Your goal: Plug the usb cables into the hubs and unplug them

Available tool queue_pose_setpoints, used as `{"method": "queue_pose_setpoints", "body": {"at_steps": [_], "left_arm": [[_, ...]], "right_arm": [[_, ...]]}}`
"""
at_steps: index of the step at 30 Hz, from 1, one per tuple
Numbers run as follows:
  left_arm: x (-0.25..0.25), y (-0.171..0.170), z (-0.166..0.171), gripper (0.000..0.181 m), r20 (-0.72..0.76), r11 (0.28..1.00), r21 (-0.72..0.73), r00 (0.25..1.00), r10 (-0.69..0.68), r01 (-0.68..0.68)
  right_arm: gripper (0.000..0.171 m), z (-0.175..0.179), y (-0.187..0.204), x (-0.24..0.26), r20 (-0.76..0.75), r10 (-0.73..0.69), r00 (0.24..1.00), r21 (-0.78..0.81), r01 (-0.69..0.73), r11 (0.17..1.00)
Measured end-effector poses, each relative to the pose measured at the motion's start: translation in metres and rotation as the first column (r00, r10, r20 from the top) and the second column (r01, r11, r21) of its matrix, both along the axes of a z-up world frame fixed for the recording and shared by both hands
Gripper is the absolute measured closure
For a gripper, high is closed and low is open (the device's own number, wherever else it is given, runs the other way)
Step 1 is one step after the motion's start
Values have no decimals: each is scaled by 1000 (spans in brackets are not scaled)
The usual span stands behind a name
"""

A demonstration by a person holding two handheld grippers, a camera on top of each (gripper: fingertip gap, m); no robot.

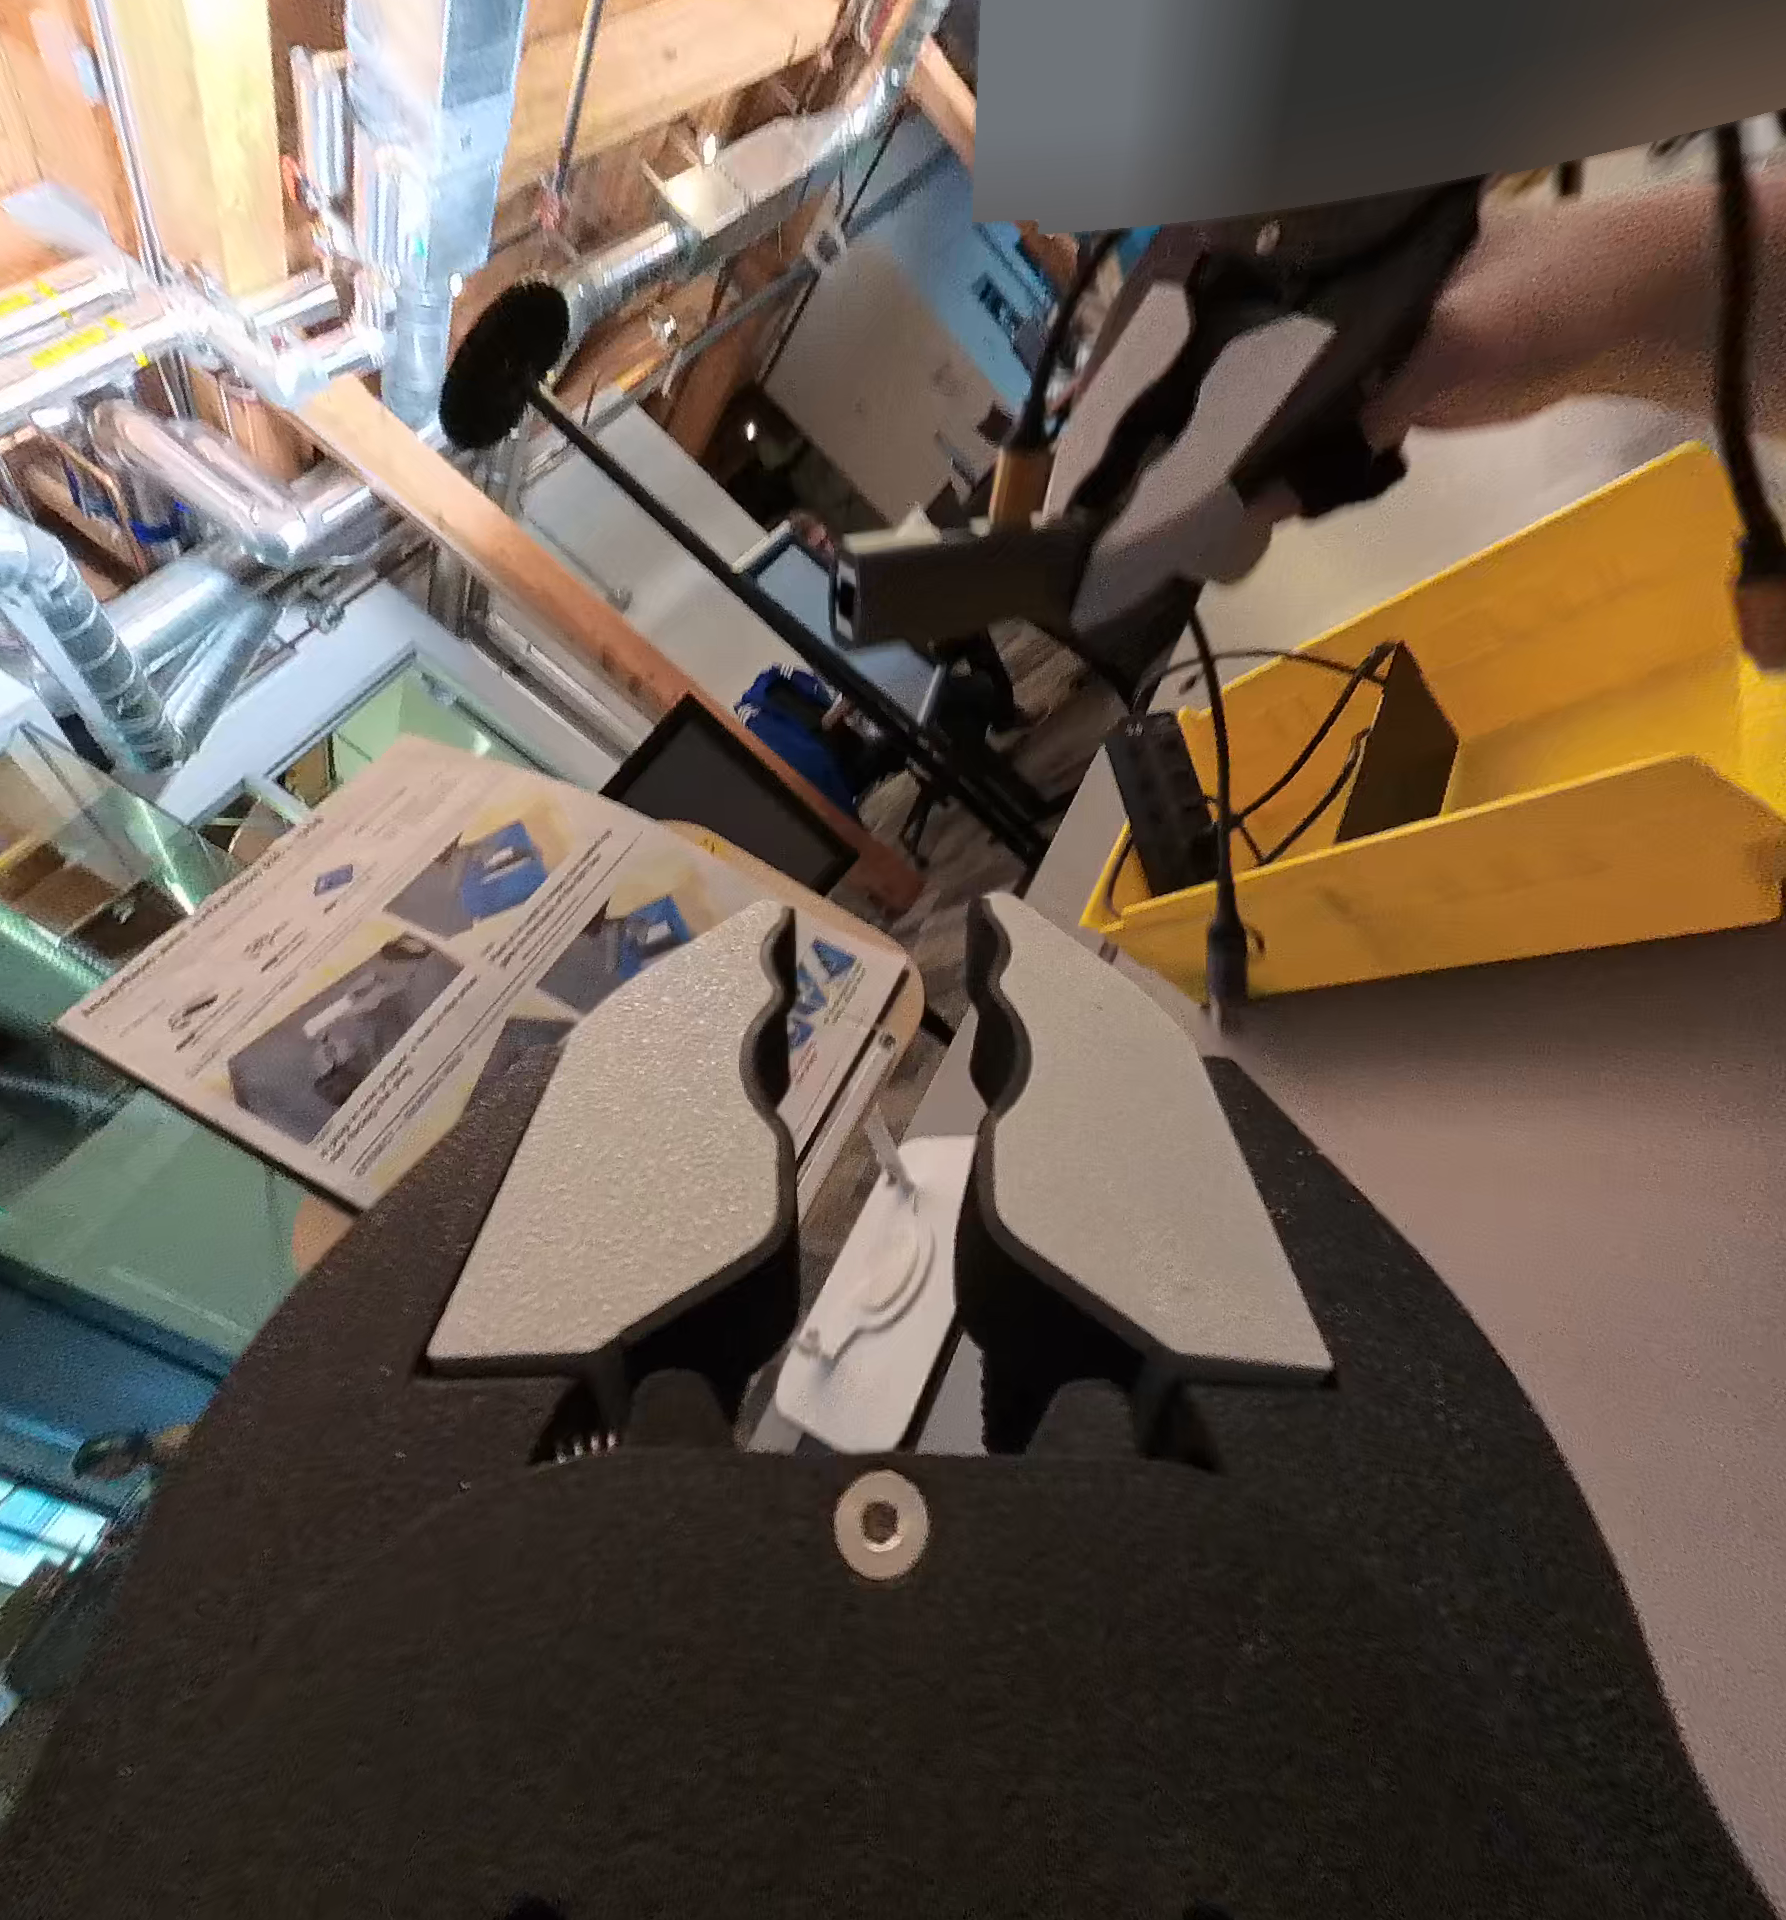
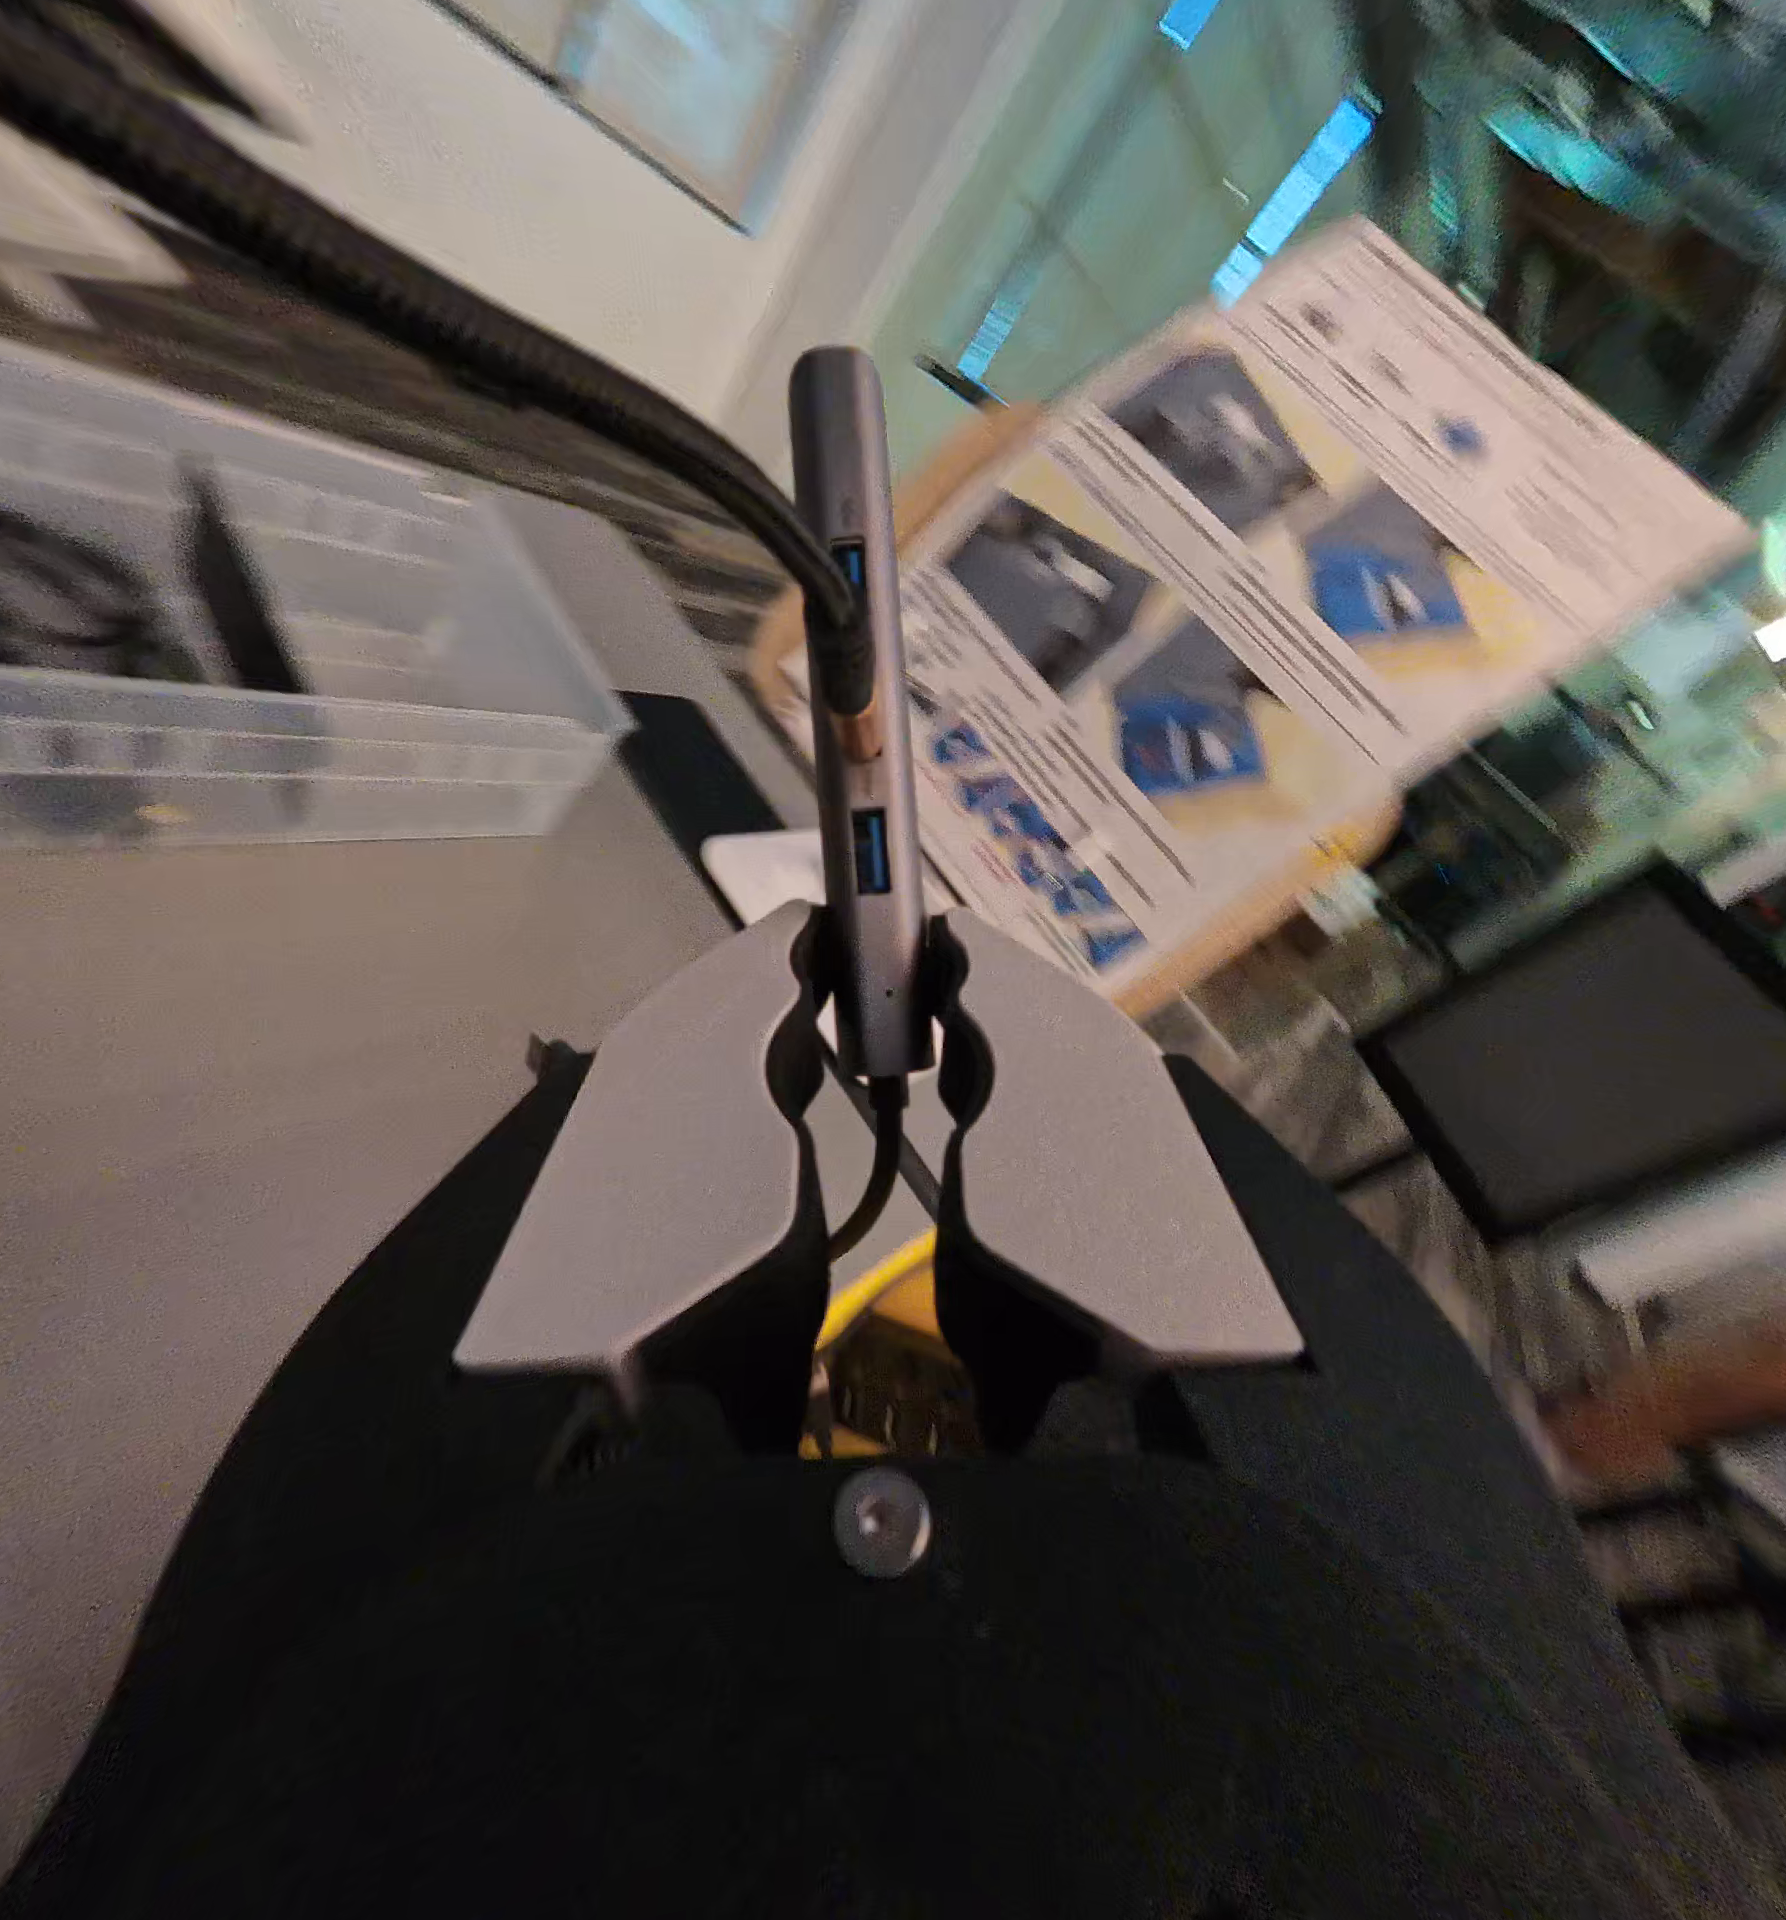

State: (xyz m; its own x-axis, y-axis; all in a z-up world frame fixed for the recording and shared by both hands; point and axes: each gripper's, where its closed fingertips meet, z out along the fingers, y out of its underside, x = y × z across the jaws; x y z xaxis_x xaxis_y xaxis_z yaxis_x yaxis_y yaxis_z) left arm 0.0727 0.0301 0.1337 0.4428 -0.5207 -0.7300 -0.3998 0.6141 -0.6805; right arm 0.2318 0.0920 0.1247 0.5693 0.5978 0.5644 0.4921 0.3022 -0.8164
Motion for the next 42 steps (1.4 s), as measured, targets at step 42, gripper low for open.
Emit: {"method": "queue_pose_setpoints", "body": {"at_steps": [42], "left_arm": [[3,24,-45,161,-238,987,-113,968,82,-112]], "right_arm": [[147,-162,96,210,193,-208,959,-817,275,508]]}}
